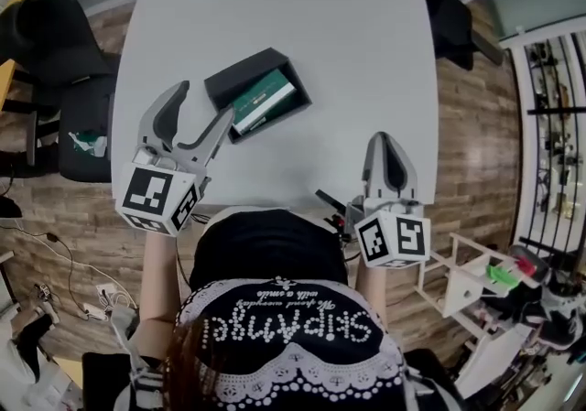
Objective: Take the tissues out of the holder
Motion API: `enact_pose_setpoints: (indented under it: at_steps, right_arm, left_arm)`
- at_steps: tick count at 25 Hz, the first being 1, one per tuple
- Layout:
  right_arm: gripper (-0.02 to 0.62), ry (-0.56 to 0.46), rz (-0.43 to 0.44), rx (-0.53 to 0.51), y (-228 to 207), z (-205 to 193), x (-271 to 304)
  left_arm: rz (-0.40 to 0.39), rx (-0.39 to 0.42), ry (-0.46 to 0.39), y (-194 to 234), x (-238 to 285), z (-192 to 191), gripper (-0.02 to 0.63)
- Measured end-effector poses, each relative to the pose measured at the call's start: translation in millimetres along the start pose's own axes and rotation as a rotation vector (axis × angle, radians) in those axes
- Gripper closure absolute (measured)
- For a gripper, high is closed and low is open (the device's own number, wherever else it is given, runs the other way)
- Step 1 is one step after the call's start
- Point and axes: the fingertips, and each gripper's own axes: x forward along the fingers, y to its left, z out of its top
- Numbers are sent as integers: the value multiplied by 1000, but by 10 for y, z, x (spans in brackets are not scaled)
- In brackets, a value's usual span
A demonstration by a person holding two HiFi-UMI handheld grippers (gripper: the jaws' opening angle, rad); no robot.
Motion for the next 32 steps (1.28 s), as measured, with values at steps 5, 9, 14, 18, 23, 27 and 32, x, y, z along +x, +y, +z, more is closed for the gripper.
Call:
enact_pose_setpoints:
  at_steps: [5, 9, 14, 18, 23, 27, 32]
  right_arm:
    - [560, 14, -21, 13, -53, -96, -91]
    - [560, 18, -47, 28, -102, -157, -171]
    - [560, 27, -68, 41, -150, -227, -253]
    - [560, 40, -80, 53, -153, -284, -303]
    - [560, 65, -82, 65, -130, -372, -349]
    - [560, 84, -82, 76, -79, -456, -356]
    - [560, 97, -104, 85, -104, -489, -396]
  left_arm:
    - [-54, 27, 44, -71, 171, -88, 272]
    - [-105, 44, 96, -151, 312, -247, 272]
    - [-136, 53, 142, -225, 458, -411, 272]
    - [-152, 55, 187, -244, 567, -548, 268]
    - [-177, 45, 238, -325, 708, -742, 255]
    - [-170, 34, 258, -331, 826, -886, 249]
    - [-182, 18, 300, -334, 955, -1056, 242]
